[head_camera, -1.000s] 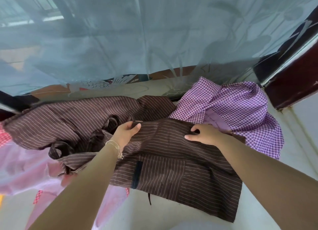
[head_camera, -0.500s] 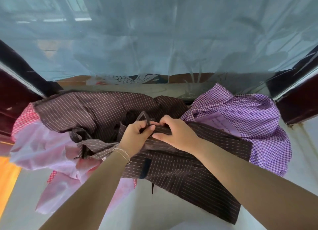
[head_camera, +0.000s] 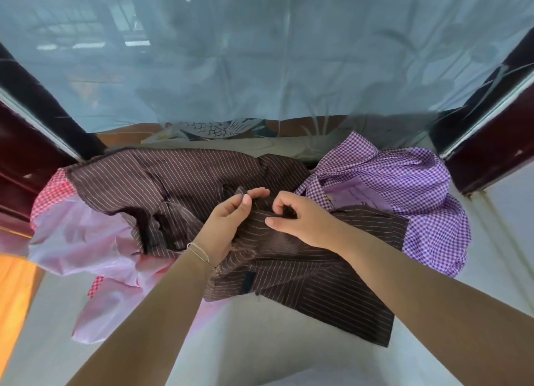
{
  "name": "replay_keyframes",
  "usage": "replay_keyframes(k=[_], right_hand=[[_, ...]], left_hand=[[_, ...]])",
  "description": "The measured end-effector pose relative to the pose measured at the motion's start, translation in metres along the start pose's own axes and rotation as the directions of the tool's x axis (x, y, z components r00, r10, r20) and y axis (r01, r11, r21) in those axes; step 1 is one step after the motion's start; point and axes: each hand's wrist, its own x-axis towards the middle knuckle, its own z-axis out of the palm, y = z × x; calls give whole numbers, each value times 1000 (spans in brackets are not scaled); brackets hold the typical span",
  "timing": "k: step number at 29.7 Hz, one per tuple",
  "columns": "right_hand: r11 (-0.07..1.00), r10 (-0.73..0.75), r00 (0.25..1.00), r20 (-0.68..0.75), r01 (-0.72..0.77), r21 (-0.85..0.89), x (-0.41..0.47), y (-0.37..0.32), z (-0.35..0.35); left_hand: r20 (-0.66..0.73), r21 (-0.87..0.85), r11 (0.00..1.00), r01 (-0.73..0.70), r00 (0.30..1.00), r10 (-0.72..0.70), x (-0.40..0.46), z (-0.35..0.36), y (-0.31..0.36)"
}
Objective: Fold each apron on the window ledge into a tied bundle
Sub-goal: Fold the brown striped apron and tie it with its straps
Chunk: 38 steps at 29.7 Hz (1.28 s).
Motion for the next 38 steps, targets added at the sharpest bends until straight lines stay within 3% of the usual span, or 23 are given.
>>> replay_keyframes(k=[4,6,9,11,13,15,17,18,19,21,23,28,31,35,38], right_hand=[[946,120,993,-3,-113,304,-8,-5,0],[937,137,990,-26,-121,328,-12,-6,6],[965,82,985,-153,-40,260,-19,-11,14],[971,53,973,-224,2,239,-22,-15,18],[981,26,970,-241,22,193,-28,-22,23],[993,-7,973,-230,33,109,-34,-26,27],[998,-54,975,-215,62,30,-39,-31,29],[997,-76,974,-211,80,11,-41,-34,29],[995,-102,970,-219,102,-13,-43,-39,30],[988,-149,957,-248,134,-77,-44,-44,27],[976,-197,936,-290,161,-144,-46,-53,26],[983,-155,921,-358,109,-147,-47,-59,22],[995,-86,927,-364,62,-76,-49,-64,20],[996,-86,882,-462,70,-52,-48,-65,18],[989,-136,854,-502,90,-115,-48,-64,18]], left_hand=[[-15,-81,995,-57,998,56,-10,1,7],[22,-44,997,-57,998,58,-16,3,8],[-6,251,966,-62,998,65,-23,2,10],[-4,624,775,-96,992,126,-25,0,15],[61,914,390,-112,988,140,-30,-3,18],[89,990,87,-106,978,189,-33,-8,18],[143,988,19,-156,943,302,-36,-11,20],[182,974,66,-215,928,325,-36,-10,22],[214,943,177,-281,922,323,-39,-10,25],[226,800,495,-339,935,275,-40,-5,30],[204,656,656,-373,925,322,-46,-1,34],[27,435,847,-306,945,327,-50,15,40],[-38,334,894,-299,943,330,-50,18,42],[-61,275,918,-284,948,312,-50,17,46],[49,236,944,-230,973,224,-47,14,52]])
